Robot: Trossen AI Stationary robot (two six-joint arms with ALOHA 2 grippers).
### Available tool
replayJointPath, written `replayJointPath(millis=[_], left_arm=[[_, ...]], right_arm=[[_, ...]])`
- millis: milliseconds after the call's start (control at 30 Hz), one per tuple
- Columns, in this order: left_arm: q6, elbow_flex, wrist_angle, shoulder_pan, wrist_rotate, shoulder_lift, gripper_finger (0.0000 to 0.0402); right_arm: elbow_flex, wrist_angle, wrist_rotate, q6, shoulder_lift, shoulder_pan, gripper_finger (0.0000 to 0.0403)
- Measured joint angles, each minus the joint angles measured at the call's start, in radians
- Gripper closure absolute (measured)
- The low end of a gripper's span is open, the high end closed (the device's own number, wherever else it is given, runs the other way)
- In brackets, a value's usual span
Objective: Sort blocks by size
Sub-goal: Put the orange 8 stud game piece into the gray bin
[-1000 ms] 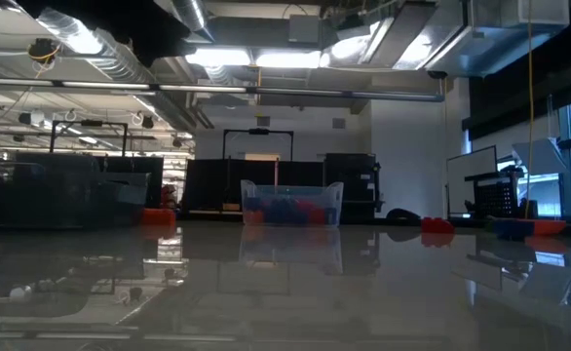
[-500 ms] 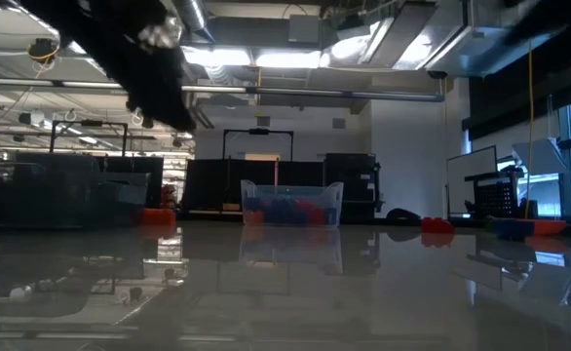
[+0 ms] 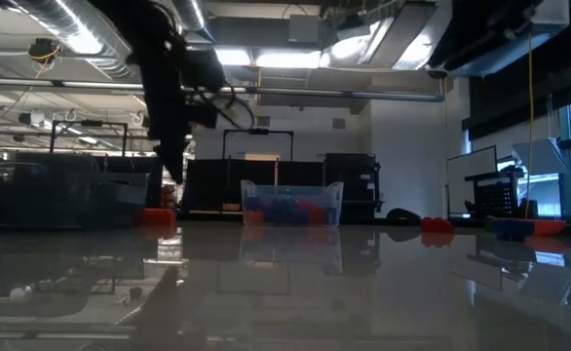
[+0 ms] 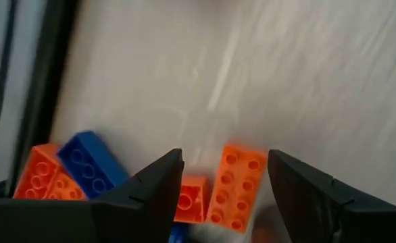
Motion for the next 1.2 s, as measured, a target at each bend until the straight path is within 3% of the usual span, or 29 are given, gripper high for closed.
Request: replayJointPath(millis=[300, 667, 933, 1067, 1200], left_arm=[[0.101, 0.009, -0.017, 0.015, 0.006, 0.171, 0.0196], [0.120, 0.011, -0.015, 0.022, 0.007, 0.246, 0.0197], [0.126, 0.013, -0.033, 0.022, 0.012, 0.252, 0.0281], [0.123, 0.019, -0.034, 0.012, 0.006, 0.251, 0.0281], [0.126, 0.039, -0.039, -0.017, 0.004, 0.214, 0.0281]], right_arm=[[-0.001, 0.003, -0.001, -0.005, 0.095, -0.011, 0.0123], [-0.001, 0.004, 0.000, -0.008, 0.144, -0.010, 0.0123], [-0.001, 0.006, -0.021, -0.007, 0.144, -0.010, 0.0123], [-0.001, 0.038, -0.080, -0.007, 0.144, -0.010, 0.0123], [-0.001, 0.079, -0.045, -0.073, 0.144, -0.010, 0.0123]])
